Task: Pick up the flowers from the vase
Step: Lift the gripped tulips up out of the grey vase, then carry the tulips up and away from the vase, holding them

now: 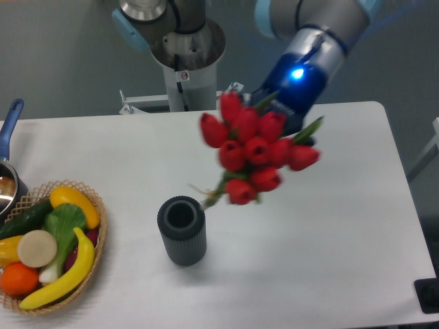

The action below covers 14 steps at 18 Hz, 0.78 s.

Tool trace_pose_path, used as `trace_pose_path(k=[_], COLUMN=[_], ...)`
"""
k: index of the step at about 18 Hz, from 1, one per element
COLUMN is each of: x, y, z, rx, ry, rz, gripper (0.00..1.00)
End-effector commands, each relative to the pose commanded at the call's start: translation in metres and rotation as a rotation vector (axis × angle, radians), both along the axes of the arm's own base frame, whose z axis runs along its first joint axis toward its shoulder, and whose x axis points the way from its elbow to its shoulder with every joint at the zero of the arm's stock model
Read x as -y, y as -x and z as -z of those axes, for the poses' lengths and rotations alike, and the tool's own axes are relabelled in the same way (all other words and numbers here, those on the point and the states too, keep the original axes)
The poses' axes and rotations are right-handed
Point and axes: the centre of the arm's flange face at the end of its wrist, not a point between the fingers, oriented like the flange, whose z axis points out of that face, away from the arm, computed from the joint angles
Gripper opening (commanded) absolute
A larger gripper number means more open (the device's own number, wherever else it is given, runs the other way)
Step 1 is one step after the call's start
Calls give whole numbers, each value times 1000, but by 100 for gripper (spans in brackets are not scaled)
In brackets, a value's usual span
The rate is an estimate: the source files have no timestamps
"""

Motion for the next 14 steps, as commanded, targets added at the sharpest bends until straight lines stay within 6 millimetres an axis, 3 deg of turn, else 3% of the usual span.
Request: trace_pose_path(k=[2, 8, 11, 14], x=[33, 69, 73, 76], y=[30, 73, 77, 81], z=[6, 40, 56, 58], rx=[-24, -194, -200, -213], ry=[5, 43, 125, 180], rz=[-61, -57, -89, -115], gripper=[43, 43, 43, 43])
